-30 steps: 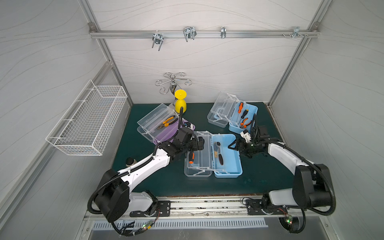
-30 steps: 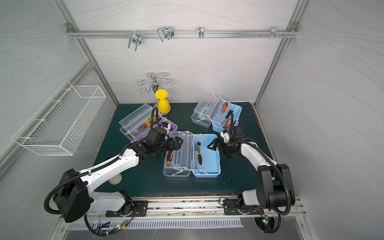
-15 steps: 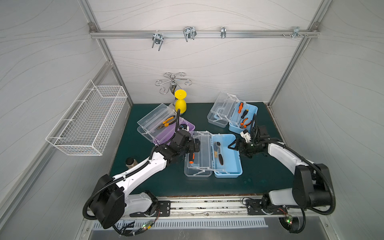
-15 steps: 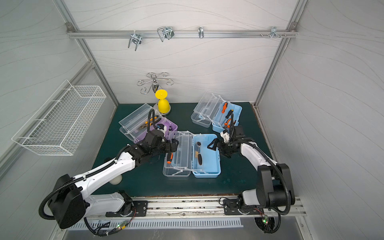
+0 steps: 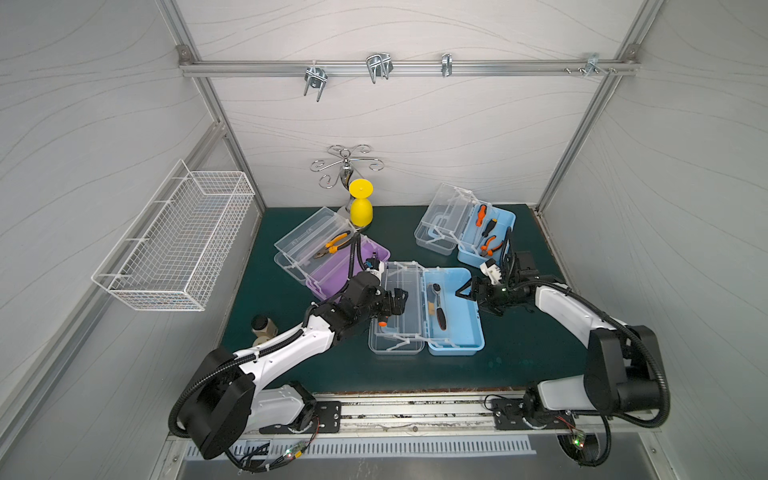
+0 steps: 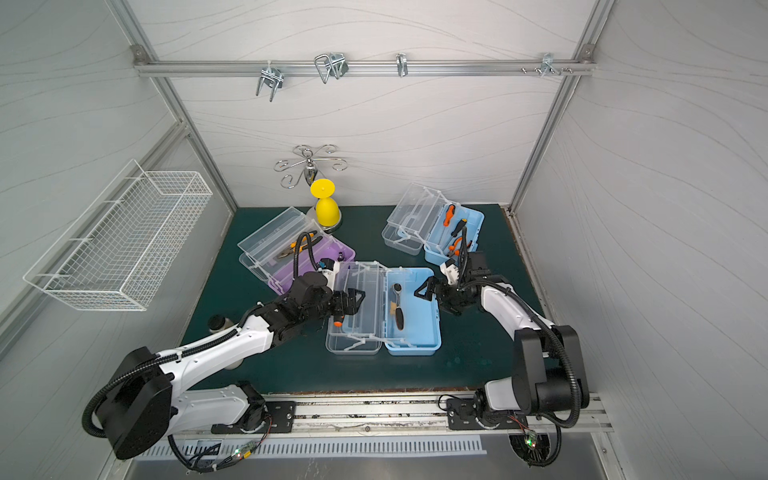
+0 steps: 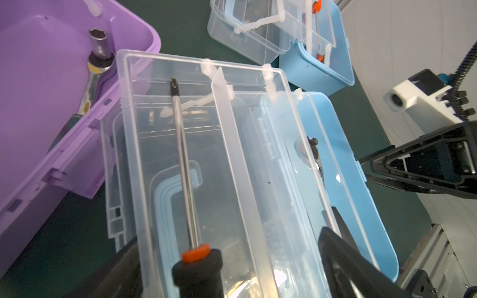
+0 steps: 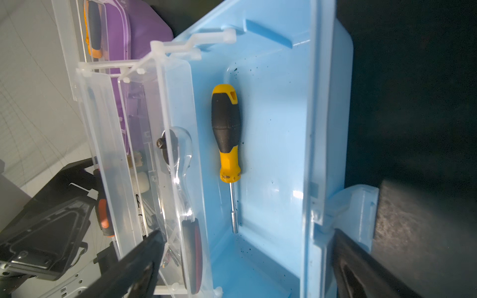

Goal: Close toolboxes
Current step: Close the toolbox lid.

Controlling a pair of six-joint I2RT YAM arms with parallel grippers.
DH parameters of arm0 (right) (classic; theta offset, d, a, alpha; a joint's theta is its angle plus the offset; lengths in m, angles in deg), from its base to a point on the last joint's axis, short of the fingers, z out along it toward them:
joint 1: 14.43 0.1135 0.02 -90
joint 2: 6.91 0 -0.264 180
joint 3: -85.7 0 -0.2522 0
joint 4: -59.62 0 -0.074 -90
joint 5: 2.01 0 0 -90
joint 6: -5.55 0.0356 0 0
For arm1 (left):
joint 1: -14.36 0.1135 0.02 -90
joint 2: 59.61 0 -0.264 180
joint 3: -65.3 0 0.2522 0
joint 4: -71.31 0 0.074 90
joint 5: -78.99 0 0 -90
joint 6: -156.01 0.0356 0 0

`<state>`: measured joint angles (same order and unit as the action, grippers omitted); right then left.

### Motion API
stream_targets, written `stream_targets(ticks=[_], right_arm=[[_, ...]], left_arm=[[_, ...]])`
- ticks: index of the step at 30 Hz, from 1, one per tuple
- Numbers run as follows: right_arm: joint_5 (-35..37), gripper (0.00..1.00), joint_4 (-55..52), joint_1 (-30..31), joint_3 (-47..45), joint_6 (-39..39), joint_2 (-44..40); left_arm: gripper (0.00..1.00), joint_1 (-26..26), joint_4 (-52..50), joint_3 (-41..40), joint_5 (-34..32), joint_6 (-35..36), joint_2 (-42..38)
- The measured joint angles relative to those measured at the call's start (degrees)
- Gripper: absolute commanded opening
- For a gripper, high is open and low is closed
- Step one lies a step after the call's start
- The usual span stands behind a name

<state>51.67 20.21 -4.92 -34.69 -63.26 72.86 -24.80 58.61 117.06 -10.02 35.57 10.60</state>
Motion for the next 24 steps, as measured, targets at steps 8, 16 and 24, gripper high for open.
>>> stream_targets(ticks=[8,16,24], right_arm=[[0.0,0.99,0.4,0.0,0.0,0.0,0.1],[0.2,0.99,0.7,0.0,0.0,0.0,0.1],[0.5,0.99,1.5,-0.2,-0.2,0.0,0.1]], left_arm=[[0.99,-3.6,-2.8,3.2,-4.3,0.9,2.4],[0.99,-5.6,-8.3,7.5,-6.8,1.6,4.7],[0.99,-7.3,-11.4,10.4,-6.9,2.5,5.3]])
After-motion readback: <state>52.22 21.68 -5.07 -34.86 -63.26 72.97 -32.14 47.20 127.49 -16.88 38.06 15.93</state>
